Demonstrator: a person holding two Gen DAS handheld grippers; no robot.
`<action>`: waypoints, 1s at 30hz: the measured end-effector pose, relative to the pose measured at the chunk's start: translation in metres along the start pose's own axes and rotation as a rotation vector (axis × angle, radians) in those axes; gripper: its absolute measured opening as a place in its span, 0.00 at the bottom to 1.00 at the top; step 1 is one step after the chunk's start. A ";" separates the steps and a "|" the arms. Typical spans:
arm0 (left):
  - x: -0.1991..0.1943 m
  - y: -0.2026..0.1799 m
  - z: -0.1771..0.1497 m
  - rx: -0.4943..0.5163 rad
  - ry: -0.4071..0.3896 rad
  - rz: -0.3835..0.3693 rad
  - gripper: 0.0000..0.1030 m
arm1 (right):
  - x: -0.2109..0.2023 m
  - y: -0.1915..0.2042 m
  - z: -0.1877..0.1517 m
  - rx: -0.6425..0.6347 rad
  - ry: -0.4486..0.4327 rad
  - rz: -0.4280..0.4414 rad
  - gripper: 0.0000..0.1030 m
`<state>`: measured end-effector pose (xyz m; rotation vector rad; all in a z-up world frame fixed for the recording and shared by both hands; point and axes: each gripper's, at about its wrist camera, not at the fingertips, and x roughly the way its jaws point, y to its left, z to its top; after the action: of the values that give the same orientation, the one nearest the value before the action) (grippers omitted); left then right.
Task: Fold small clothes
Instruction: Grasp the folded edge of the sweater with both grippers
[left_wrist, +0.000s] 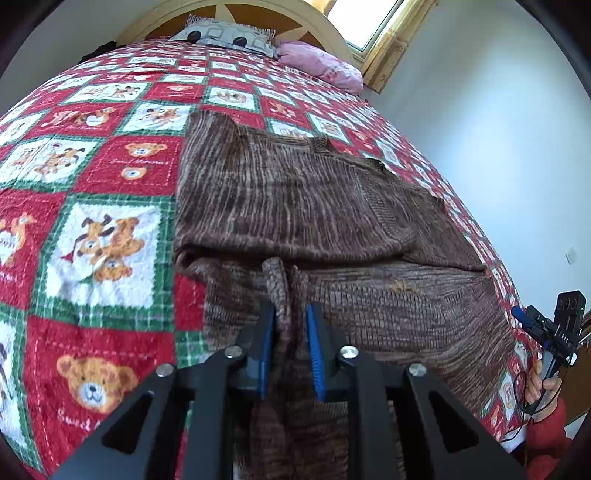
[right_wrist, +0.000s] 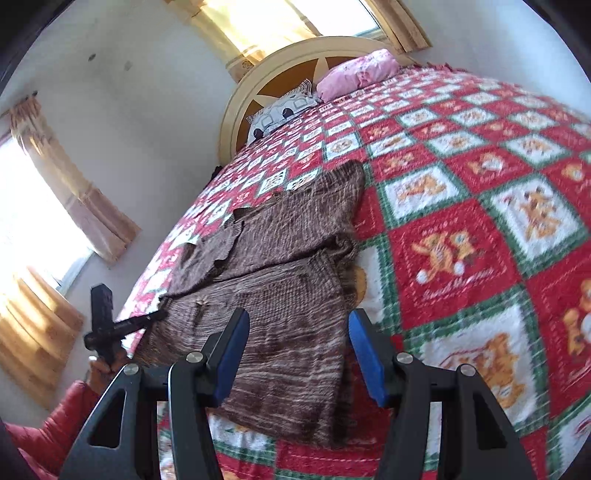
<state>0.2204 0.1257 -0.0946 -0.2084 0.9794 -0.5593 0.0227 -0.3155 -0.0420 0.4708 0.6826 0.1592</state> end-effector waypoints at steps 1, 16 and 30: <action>0.001 0.000 0.001 -0.004 0.002 -0.002 0.25 | 0.001 0.002 0.002 -0.020 0.002 -0.013 0.56; 0.001 -0.016 -0.004 0.088 -0.034 0.062 0.33 | 0.087 0.031 0.021 -0.396 0.152 -0.216 0.52; 0.000 -0.002 -0.003 -0.013 -0.036 0.015 0.12 | 0.054 0.047 0.022 -0.398 0.020 -0.211 0.11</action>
<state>0.2177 0.1241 -0.0955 -0.2217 0.9489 -0.5342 0.0789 -0.2665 -0.0360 0.0151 0.6949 0.0970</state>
